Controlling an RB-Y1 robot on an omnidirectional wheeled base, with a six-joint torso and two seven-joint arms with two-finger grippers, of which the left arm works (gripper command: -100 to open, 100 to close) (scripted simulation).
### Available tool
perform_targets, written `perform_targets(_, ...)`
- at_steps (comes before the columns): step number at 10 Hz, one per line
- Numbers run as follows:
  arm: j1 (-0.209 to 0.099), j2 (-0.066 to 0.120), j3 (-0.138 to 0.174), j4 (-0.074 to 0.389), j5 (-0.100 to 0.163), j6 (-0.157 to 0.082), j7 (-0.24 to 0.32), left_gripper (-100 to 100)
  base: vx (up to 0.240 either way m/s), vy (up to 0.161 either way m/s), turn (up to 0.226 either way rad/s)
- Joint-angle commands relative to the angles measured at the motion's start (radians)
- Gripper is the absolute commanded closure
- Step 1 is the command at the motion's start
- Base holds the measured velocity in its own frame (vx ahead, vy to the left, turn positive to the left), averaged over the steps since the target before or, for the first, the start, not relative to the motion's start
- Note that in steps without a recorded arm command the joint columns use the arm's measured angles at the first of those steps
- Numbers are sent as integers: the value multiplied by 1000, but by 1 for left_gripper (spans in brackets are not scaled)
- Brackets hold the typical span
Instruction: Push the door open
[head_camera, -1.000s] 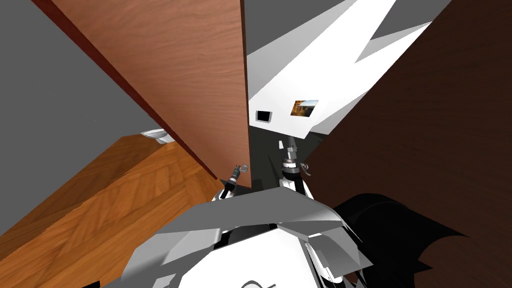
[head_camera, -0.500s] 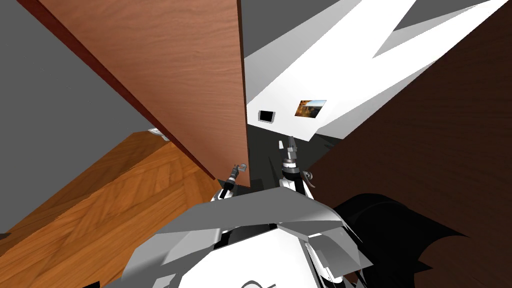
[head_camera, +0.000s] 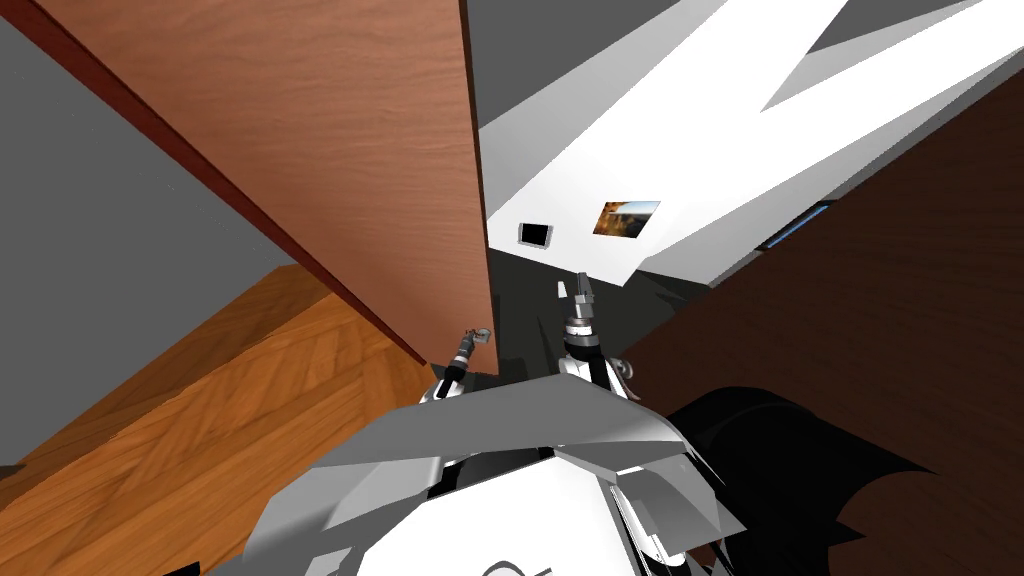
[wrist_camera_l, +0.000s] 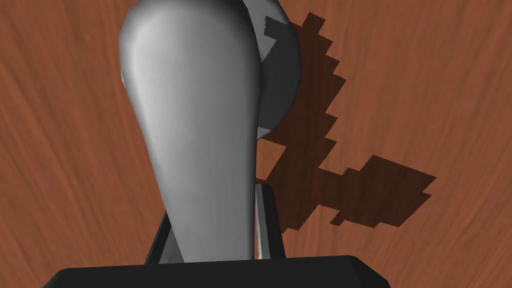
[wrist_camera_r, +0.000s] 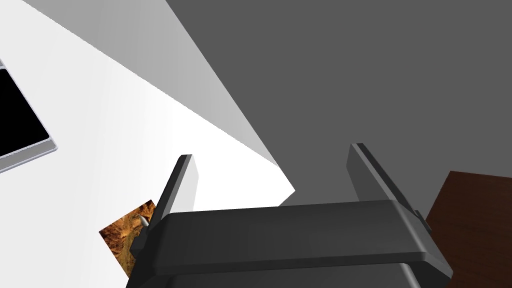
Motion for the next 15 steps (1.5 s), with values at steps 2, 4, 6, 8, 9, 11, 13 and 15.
perform_targets(2,7,15,26,-35,13,12,-9,100,160,-69,28)
perform_targets(4,6,19,43,-33,22,13,-17,100,171,-77,47)
perform_targets(6,6,24,67,-30,35,13,-28,100,202,-98,75)
perform_targets(8,5,26,93,-27,49,13,-40,100,194,-129,67)
perform_targets(9,4,26,106,-26,56,14,-46,100,199,-164,76)
perform_targets(11,4,25,126,-24,67,14,-55,100,148,-95,50)
perform_targets(13,3,24,146,-21,78,14,-64,100,155,-120,65)
perform_targets(15,2,19,170,-19,91,14,-75,100,159,-167,93)
